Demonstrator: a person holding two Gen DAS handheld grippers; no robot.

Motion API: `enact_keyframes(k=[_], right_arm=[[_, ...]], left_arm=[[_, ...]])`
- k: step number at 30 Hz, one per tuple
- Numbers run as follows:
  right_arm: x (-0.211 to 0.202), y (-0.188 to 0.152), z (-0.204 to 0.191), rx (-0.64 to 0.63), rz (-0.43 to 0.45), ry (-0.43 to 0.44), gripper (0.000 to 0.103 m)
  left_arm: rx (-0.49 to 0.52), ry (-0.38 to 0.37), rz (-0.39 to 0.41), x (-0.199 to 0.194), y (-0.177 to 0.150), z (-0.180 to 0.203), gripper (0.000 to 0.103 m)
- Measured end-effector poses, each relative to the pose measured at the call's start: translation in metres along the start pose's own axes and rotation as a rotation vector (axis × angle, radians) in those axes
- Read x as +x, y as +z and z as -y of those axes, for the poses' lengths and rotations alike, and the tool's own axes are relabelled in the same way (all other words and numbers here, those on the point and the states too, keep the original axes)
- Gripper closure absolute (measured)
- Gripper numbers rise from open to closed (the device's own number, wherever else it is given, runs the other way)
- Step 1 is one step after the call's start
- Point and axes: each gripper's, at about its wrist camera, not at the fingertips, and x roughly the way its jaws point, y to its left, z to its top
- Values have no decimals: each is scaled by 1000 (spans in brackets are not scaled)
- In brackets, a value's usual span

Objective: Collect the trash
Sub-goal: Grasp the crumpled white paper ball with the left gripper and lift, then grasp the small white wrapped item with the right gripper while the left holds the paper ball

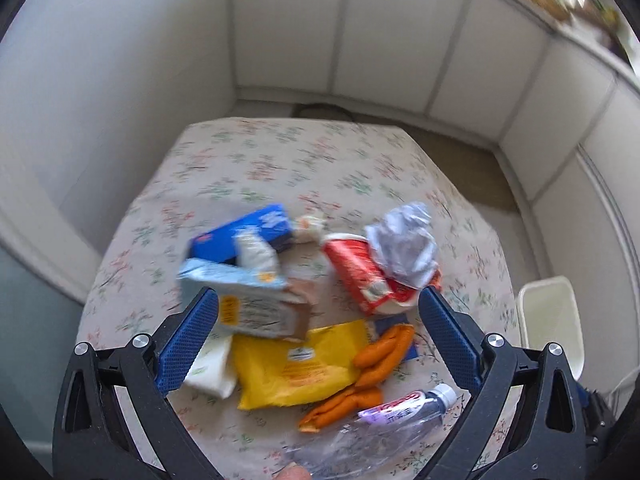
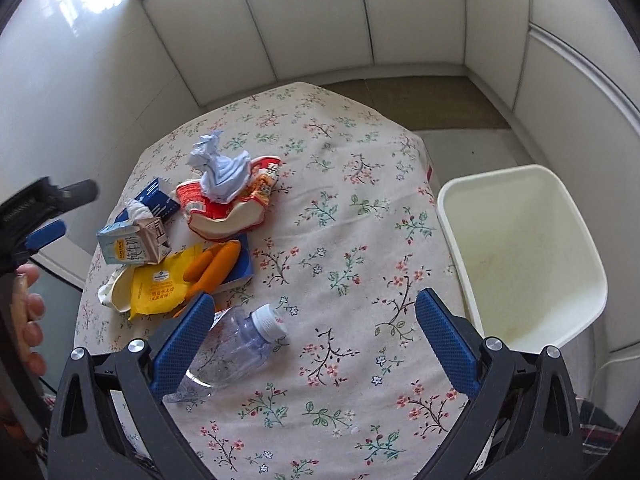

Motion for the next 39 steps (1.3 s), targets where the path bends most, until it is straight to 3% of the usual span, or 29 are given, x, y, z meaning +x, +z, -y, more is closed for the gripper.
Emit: enact_keyframes(k=[4,9,11,12,14,19,22,29,33,39], right_arm=[[3,2,15,45,-9,-6,5],[16,5,40,156,-63,50,5],[21,5,45,198,-90,85,5],[23,4,48,220,-105,104,5],[29,3,52,258,-133,142,5],[39,3,44,262,-155,157,6],[46,0,33,229,-170,154,6],[51,-2,-5,96,-159,196,6],[47,21,-43,9,-109,236,6],[65,72,-135,-171,-150,287,12]], left_arm=[[-13,-46,-51,32,12,34,7],[-4,-11,-80,76,25,65,12],[-17,29,-111,92,28,67,27],[-32,47,-147,105,29,65,40],[-58,39,-183,114,27,58,56],[-23,8,-91,98,23,45,85],[-37,-50,-44,77,25,29,87],[-219,-194,124,-7,28,-60,87],[-236,-112,220,-39,12,-97,87],[-292,-11,267,-43,-23,-135,87]])
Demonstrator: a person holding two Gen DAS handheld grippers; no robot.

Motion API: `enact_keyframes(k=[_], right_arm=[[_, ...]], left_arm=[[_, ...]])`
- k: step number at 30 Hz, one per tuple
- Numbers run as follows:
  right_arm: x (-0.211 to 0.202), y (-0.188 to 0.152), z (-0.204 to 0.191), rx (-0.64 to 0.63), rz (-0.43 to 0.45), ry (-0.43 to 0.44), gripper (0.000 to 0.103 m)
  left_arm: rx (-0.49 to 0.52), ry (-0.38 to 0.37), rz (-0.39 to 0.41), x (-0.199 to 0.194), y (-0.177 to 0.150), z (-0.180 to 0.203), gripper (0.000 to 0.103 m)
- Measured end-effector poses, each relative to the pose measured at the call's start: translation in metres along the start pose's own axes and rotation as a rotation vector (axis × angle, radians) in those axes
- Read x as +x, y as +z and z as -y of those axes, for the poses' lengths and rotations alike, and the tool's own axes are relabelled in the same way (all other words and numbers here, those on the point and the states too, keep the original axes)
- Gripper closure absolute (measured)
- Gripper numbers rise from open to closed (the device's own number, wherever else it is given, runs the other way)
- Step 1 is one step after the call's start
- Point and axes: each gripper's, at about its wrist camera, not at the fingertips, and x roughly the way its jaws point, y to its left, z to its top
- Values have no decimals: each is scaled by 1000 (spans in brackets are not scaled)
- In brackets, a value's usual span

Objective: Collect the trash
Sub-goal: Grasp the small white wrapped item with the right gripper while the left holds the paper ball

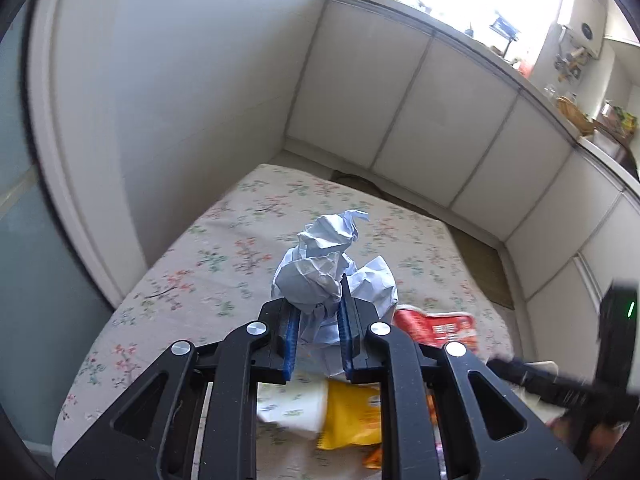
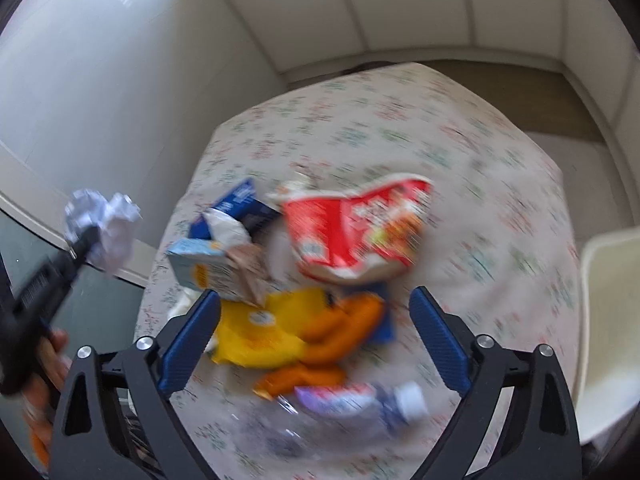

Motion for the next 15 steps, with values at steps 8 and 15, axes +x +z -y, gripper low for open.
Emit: enact_keyframes(k=[8,15], right_arm=[[82,45,-75,-143,-166,-98,25],[124,50,-87,-167,-232,-162,34]], left_arm=[[-179,-56,-31,11,9,-42,87],[-243,-90,-63,15,12,-62,87]])
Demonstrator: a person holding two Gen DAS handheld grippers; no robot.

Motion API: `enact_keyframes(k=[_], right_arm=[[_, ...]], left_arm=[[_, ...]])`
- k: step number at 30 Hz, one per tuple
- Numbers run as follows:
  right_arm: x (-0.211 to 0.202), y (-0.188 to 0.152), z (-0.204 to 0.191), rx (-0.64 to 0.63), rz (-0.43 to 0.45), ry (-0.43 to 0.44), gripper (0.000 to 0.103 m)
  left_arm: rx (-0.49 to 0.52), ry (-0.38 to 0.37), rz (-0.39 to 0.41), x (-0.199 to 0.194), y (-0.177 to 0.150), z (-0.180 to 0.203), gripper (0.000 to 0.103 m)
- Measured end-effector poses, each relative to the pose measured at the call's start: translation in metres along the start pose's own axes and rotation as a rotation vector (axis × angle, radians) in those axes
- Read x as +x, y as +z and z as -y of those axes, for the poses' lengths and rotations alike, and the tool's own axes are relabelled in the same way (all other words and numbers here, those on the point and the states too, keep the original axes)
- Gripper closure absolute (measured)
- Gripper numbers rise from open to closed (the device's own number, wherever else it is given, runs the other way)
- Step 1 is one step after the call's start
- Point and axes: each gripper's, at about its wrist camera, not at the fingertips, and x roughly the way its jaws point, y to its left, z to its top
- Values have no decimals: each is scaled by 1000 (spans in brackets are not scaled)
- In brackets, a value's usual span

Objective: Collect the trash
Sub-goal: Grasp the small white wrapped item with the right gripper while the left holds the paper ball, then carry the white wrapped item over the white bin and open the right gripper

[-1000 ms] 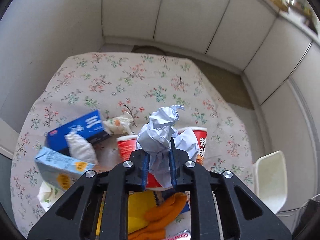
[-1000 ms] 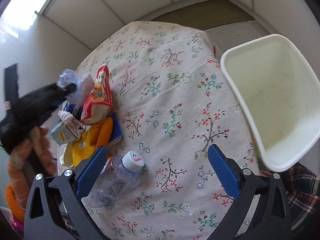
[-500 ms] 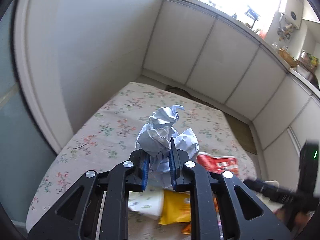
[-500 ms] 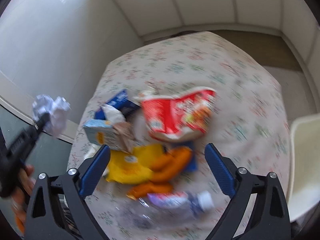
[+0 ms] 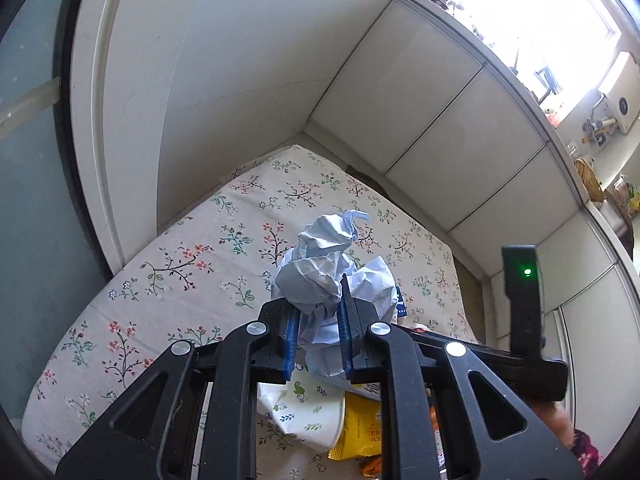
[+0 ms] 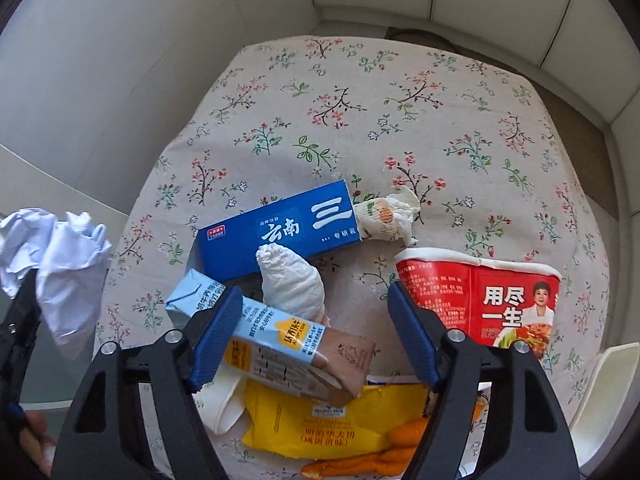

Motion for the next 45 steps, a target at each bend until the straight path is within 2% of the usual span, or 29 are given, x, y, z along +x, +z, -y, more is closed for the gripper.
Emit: enact_keyframes(k=[3,6,12,22,27,33,39,42,45], right_arm=[[13,3,-4,19,-34,32,39],[21,-1,-8,18,-48,56,67],[-1,-10,-11,-6,45,53,68],[-106,-42,21,-11,309,46,68],[-161,-73,61,14,437,13,68],[-210,-127,147,140,537,-77,68],[-226,-178,246,327,562,-204,68],[-222,-203,279,391,548,-273,67],[-210,-224,308,447,515,-303,66]], left_arm=[[-8,-11,2,-2,2,-2,87],[-20,-15,1,-3,4,-5,87],[-19,-20,-1,-2,4,-3,87],[56,-44,46,-9,-7,16,87],[133,-72,57,-18,-20,50,87],[220,-114,23,-22,-47,100,87],[336,-165,-28,-18,-72,164,87],[384,-194,-51,-13,-84,195,87],[433,-217,-85,-3,-99,226,87]])
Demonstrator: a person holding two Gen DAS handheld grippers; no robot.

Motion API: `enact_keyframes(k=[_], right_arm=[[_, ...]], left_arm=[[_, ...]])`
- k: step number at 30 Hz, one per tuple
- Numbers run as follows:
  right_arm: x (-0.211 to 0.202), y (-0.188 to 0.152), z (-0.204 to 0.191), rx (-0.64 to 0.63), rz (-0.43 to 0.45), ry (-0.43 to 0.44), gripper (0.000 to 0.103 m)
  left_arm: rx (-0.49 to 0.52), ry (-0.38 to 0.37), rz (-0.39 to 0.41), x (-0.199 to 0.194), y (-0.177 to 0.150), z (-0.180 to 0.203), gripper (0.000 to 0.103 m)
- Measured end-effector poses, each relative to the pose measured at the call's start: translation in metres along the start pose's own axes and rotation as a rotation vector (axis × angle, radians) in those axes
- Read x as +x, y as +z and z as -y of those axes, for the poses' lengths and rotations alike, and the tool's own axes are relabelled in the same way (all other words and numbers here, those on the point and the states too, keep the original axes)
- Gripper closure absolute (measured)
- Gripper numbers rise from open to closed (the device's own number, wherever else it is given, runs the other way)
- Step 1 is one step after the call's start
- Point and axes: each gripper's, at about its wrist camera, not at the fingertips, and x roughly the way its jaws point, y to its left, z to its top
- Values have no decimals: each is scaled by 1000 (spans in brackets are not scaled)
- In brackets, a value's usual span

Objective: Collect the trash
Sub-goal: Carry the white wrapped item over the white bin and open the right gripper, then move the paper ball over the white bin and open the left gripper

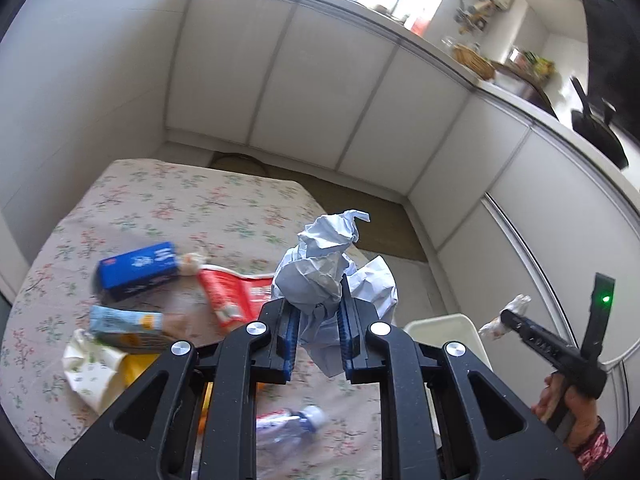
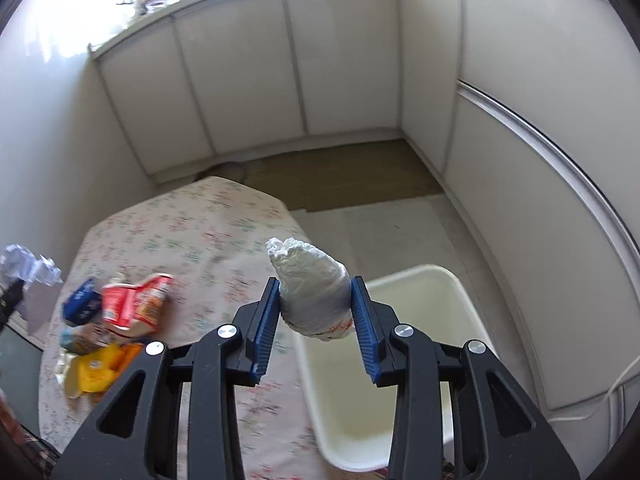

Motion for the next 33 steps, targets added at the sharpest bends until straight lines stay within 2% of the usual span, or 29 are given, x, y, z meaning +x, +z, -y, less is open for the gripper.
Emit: enact_keyframes(k=[3,5,7,9,13,20,27,29,33], right_arm=[[12,-9,23,47,-65,-21,65],[17,-14,39,85,-95,-29,56],[16,-16,48,126,-85,-43,38],[8,-14,59,167,-54,-62,28],[-10,-14,79,207,11,-130,20],[-36,-12,109,260,123,-330,13],[-54,-9,131,306,176,-419,13],[-57,-9,132,309,189,-440,13],[-63,-9,138,325,213,-452,10]], left_arm=[[47,-25,-39,19,-7,30,87],[67,-44,-63,32,-13,47,87],[80,-73,-92,47,-17,67,87],[88,-96,-111,58,-20,82,87],[105,-149,-143,76,-24,114,86],[152,-227,-176,101,-29,166,86],[190,-287,-243,132,-41,210,85],[207,-286,-261,138,-44,218,81],[238,-265,-253,142,-49,230,62]])
